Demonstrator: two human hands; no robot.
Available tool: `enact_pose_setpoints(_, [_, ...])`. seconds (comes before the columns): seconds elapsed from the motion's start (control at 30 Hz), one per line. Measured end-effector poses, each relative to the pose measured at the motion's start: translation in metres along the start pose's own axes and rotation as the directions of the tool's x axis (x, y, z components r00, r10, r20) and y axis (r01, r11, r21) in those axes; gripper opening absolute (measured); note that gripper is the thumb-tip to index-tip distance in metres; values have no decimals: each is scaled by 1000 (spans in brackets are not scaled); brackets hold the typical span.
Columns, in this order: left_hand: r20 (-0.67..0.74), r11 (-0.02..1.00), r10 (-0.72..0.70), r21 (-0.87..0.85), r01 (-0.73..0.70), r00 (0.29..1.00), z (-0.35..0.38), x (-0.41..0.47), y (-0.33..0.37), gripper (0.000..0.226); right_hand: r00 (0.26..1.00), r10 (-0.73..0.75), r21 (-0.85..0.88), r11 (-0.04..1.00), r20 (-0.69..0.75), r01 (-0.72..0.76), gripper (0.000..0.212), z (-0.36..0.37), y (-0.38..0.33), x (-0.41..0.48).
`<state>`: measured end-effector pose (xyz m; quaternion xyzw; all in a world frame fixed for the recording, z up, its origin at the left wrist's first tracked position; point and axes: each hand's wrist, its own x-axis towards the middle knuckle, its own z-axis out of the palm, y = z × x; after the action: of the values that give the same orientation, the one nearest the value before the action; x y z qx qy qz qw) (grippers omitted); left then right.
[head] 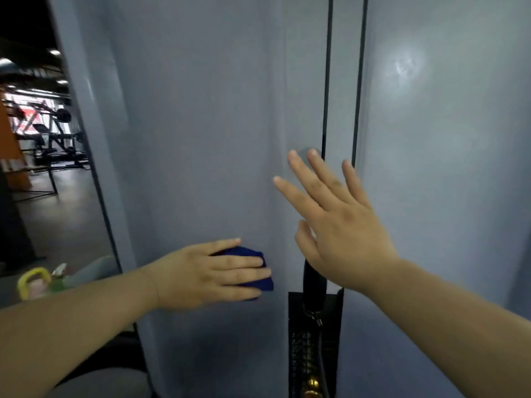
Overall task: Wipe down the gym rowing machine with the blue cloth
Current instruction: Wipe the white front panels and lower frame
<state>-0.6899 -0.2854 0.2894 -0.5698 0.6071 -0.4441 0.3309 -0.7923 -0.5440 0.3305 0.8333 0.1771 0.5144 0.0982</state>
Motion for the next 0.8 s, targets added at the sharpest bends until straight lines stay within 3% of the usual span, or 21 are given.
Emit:
enact_pose_setpoints(0.07, [-113, 981, -174, 63, 182, 978, -6, -1, -28, 48, 998, -51, -33, 998, 24, 52, 63, 1, -4, 10])
enact_pose_setpoints(0.13, [-250, 888, -423, 77, 453, 871, -16, -4, -59, 44, 996, -76, -50, 996, 38, 78, 64, 2, -7, 21])
enact_pose_setpoints(0.23, [-333, 619, -760, -111, 777, 558, -19, -11, -69, 47, 994, -72, -83, 994, 78, 78, 64, 7, -12, 35])
enact_pose_setpoints(0.27, [-313, 503, -846, -204, 840, 431, -16, -13, -57, 49, 993, -72, -93, 992, 96, 81, 64, 9, -15, 38])
enact_pose_setpoints(0.3, [-287, 421, -893, -266, 867, 346, -11, -13, -39, 49, 990, -78, -102, 991, 114, 90, 65, 12, -18, 40])
enact_pose_setpoints(0.33, [-263, 414, -901, -282, 865, 345, -1, -14, -15, 49, 987, -94, -107, 988, 131, 108, 65, 14, -22, 42])
enact_pose_setpoints(0.37, [-234, 481, -873, -259, 838, 428, 9, -17, 13, 50, 983, -115, -107, 986, 146, 131, 66, 15, -25, 43])
enact_pose_setpoints(0.43, [-164, 703, -711, -156, 694, 684, 25, -27, 58, 54, 976, -148, -105, 981, 161, 166, 66, 17, -31, 45])
enact_pose_setpoints(0.47, [-121, 784, -621, -110, 611, 775, 27, -34, 66, 57, 974, -158, -109, 978, 164, 177, 65, 17, -32, 45])
enact_pose_setpoints(0.53, [-119, 827, -562, -53, 560, 818, 24, -42, 51, 57, 971, -174, -118, 974, 164, 194, 65, 19, -36, 48])
enact_pose_setpoints(0.57, [-165, 791, -609, -45, 611, 776, 20, -41, 34, 54, 971, -180, -117, 973, 160, 199, 65, 21, -37, 50])
enact_pose_setpoints(0.6, [-221, 700, -707, -77, 710, 672, 14, -38, 14, 52, 971, -184, -111, 973, 153, 202, 65, 23, -38, 52])
enact_pose_setpoints(0.7, [-256, 278, -945, -294, 914, 205, -4, -30, -35, 52, 976, -175, -96, 978, 127, 188, 65, 28, -39, 54])
enact_pose_setpoints(0.73, [-248, 216, -959, -331, 919, 136, -5, -27, -36, 52, 979, -167, -92, 980, 119, 179, 65, 29, -40, 53])
enact_pose_setpoints(0.8, [-222, 224, -963, -346, 911, 152, 2, -25, -11, 55, 982, -155, -80, 983, 106, 164, 65, 31, -43, 51])
